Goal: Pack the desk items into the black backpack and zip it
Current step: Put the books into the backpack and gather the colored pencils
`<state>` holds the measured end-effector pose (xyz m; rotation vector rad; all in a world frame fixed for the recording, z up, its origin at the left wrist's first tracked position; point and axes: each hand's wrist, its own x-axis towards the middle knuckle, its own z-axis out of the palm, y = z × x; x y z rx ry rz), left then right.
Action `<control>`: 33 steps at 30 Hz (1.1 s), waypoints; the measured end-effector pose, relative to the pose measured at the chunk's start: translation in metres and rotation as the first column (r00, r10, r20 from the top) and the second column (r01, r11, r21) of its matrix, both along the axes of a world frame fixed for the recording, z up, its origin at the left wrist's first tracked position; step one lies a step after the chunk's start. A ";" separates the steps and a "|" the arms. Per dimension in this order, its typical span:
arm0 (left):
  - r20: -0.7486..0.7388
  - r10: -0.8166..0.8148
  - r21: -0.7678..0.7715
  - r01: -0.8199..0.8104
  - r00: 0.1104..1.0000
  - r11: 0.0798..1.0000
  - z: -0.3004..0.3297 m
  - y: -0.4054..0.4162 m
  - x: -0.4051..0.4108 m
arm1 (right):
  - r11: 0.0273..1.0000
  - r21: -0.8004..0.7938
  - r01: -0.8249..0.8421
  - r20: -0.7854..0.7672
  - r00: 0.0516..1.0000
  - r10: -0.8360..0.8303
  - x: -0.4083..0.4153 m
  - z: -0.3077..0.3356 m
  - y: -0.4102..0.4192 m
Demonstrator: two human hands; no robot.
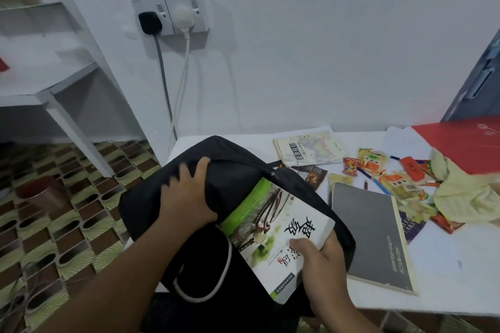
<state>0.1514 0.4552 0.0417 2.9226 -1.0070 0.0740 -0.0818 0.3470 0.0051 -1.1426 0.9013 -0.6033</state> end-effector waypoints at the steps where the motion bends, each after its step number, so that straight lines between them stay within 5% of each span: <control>1: -0.105 -0.016 -0.015 0.014 0.994 1.000 0.003 -0.003 0.006 | 1.000 0.001 -0.013 0.000 1.000 0.013 0.003 0.002 0.002; 5: -0.427 -0.206 -0.289 0.084 0.880 0.954 0.020 -0.011 0.014 | 0.996 0.032 -0.078 -0.026 0.996 0.079 0.025 0.009 0.004; 8: -0.428 -0.358 -0.473 0.132 0.830 0.871 0.046 -0.017 0.010 | 0.987 0.109 -0.122 0.006 0.993 0.122 0.055 0.016 0.002; 13: -0.426 -0.413 -0.473 0.190 0.805 0.860 0.073 -0.008 0.015 | 0.985 0.137 -0.101 0.013 0.995 0.100 0.113 0.032 -0.027; 19: -0.434 -0.279 -0.427 0.077 0.856 0.901 0.075 0.023 0.038 | 0.950 0.287 0.122 0.183 0.967 -0.179 0.126 0.009 -0.029; 23: -0.465 -0.393 -0.555 0.085 0.793 0.828 0.086 0.018 0.032 | 0.994 0.002 -0.105 -0.062 0.992 0.105 0.146 -0.004 -0.026; 28: -0.449 -0.475 -0.632 0.107 0.757 0.767 0.107 0.012 0.031 | 0.899 -0.230 -0.372 -0.488 0.844 0.224 0.163 0.004 -0.035; 30: -0.466 -0.446 -0.619 0.078 0.764 0.781 0.109 0.015 0.037 | 0.881 -0.271 -0.388 -0.483 0.846 0.224 0.165 0.005 -0.040; 33: -0.437 -0.263 -0.461 0.037 0.860 0.887 0.102 0.025 0.057 | 0.958 -0.266 -0.108 -0.179 0.982 0.061 0.157 -0.004 -0.037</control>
